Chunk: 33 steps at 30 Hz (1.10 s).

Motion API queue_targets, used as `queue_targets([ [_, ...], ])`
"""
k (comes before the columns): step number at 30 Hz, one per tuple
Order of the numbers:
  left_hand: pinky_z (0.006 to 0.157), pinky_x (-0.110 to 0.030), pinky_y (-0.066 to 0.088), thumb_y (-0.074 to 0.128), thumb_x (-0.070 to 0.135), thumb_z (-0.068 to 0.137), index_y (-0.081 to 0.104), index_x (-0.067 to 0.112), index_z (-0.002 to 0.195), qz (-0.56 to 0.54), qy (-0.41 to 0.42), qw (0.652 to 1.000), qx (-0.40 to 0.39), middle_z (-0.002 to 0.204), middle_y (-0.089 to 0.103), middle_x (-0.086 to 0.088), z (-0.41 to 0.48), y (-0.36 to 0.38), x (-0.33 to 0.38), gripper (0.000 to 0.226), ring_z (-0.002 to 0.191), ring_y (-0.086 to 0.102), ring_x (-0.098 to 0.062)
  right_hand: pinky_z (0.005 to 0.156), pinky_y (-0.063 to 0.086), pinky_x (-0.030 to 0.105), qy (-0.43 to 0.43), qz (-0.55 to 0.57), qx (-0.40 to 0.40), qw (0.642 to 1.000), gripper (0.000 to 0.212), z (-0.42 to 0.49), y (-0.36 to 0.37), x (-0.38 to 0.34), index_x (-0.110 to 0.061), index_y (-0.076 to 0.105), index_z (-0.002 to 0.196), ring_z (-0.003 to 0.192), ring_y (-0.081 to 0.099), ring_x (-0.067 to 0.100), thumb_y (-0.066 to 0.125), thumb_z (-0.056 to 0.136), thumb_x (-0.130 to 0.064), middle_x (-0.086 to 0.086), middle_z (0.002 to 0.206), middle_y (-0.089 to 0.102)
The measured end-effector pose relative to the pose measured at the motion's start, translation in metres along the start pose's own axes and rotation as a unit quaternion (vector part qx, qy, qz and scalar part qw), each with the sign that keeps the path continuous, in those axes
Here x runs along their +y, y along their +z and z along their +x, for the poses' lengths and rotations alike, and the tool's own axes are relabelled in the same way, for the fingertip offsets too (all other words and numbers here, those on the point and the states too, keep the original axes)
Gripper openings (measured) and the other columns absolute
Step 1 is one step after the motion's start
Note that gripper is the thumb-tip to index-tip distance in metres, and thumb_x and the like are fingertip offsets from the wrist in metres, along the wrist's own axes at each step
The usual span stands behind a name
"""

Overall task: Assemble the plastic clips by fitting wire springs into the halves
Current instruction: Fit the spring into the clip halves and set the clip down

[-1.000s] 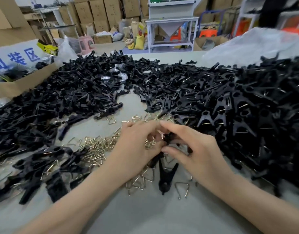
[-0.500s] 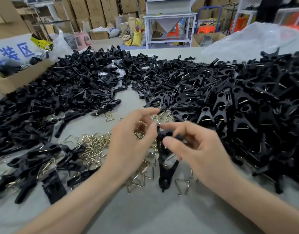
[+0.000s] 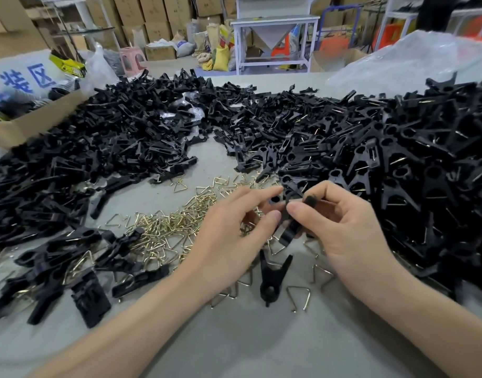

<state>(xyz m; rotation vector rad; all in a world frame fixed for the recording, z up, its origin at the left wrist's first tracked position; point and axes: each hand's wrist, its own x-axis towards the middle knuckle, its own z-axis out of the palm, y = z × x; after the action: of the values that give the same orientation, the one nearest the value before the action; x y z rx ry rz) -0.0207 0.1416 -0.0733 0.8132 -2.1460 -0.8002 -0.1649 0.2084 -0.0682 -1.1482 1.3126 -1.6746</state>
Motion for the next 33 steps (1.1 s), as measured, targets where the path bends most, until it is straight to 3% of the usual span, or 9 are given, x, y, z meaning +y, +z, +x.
queue_targets([
  [4, 0.089, -0.029, 0.051, 0.061, 0.029, 0.086, 0.065, 0.038, 0.114, -0.048, -0.019, 0.999, -0.013, 0.099, 0.069, 0.017, 0.0, -0.001, -0.002, 0.029, 0.094, 0.063, 0.0, 0.055, 0.044, 0.01, -0.009, -0.011, -0.01, 1.0, 0.012, -0.001, 0.0, 0.003, 0.003, 0.059, 0.076, 0.056, 0.056, 0.001, 0.068, 0.081, -0.004, -0.005, 0.06, 0.061],
  [8, 0.082, -0.042, 0.055, 0.069, 0.019, 0.088, 0.07, 0.029, 0.111, -0.083, -0.03, 0.996, -0.016, 0.098, 0.072, 0.004, 0.001, 0.0, -0.002, 0.025, 0.086, 0.067, -0.021, 0.06, 0.049, 0.014, 0.003, -0.003, -0.008, 1.0, 0.015, -0.003, 0.003, 0.002, -0.004, 0.065, 0.076, 0.062, 0.062, 0.005, 0.071, 0.074, -0.017, -0.002, 0.065, 0.067],
  [12, 0.06, -0.025, 0.049, 0.071, 0.018, 0.085, 0.068, 0.034, 0.091, -0.149, -0.059, 0.987, 0.0, 0.082, 0.066, 0.012, 0.002, -0.002, -0.003, 0.017, 0.061, 0.052, -0.015, 0.051, 0.042, 0.02, 0.05, -0.013, 0.028, 0.998, 0.015, 0.001, -0.003, 0.007, -0.01, 0.066, 0.079, 0.055, 0.051, 0.008, 0.071, 0.073, -0.024, 0.004, 0.066, 0.063],
  [14, 0.058, -0.024, 0.046, 0.073, 0.019, 0.083, 0.061, 0.03, 0.083, -0.166, -0.084, 0.983, 0.003, 0.069, 0.058, 0.016, 0.002, -0.002, -0.003, 0.015, 0.058, 0.049, -0.013, 0.051, 0.041, 0.023, 0.087, 0.057, 0.031, 0.994, 0.013, 0.005, -0.006, 0.009, -0.017, 0.064, 0.085, 0.056, 0.051, 0.014, 0.069, 0.073, -0.017, 0.009, 0.07, 0.065],
  [16, 0.056, -0.033, 0.046, 0.075, 0.027, 0.077, 0.057, 0.025, 0.08, -0.187, -0.101, 0.977, 0.004, 0.06, 0.052, 0.012, 0.003, -0.002, -0.003, 0.018, 0.056, 0.048, -0.015, 0.051, 0.048, 0.023, 0.103, 0.131, 0.025, 0.986, 0.017, 0.008, -0.008, 0.009, -0.018, 0.068, 0.088, 0.057, 0.059, 0.015, 0.067, 0.071, -0.016, 0.008, 0.071, 0.067],
  [21, 0.053, -0.04, 0.048, 0.071, 0.036, 0.068, 0.067, 0.028, 0.081, -0.206, -0.092, 0.974, -0.006, 0.063, 0.057, 0.011, 0.004, -0.005, -0.002, 0.016, 0.057, 0.049, -0.018, 0.063, 0.055, 0.016, 0.192, 0.278, -0.037, 0.94, 0.019, 0.008, -0.009, 0.007, -0.003, 0.076, 0.081, 0.077, 0.072, 0.018, 0.066, 0.066, -0.001, 0.016, 0.092, 0.073],
  [26, 0.055, -0.027, 0.04, 0.072, 0.039, 0.068, 0.073, 0.032, 0.088, -0.204, -0.1, 0.974, 0.001, 0.058, 0.057, 0.004, 0.004, -0.004, -0.007, 0.022, 0.054, 0.044, -0.011, 0.058, 0.056, 0.023, 0.132, 0.146, -0.056, 0.979, 0.013, 0.001, -0.001, 0.008, -0.01, 0.075, 0.077, 0.062, 0.069, 0.021, 0.067, 0.066, -0.009, 0.014, 0.074, 0.071],
  [29, 0.065, -0.034, 0.042, 0.074, 0.036, 0.07, 0.074, 0.031, 0.089, -0.199, -0.11, 0.974, 0.005, 0.083, 0.067, -0.022, 0.005, -0.004, -0.006, 0.019, 0.065, 0.05, -0.019, 0.056, 0.056, 0.025, 0.057, 0.04, -0.044, 0.997, 0.01, -0.001, 0.001, 0.008, -0.012, 0.068, 0.089, 0.059, 0.065, 0.02, 0.061, 0.083, -0.013, 0.012, 0.071, 0.071],
  [33, 0.051, -0.03, 0.045, 0.073, 0.041, 0.069, 0.074, 0.034, 0.084, -0.209, -0.115, 0.971, -0.007, 0.069, 0.062, -0.018, 0.003, -0.003, -0.005, 0.017, 0.055, 0.05, -0.018, 0.055, 0.053, 0.026, 0.029, 0.007, -0.059, 0.998, 0.011, -0.004, 0.002, 0.009, -0.019, 0.06, 0.096, 0.06, 0.065, 0.018, 0.057, 0.086, -0.022, 0.009, 0.075, 0.071],
])
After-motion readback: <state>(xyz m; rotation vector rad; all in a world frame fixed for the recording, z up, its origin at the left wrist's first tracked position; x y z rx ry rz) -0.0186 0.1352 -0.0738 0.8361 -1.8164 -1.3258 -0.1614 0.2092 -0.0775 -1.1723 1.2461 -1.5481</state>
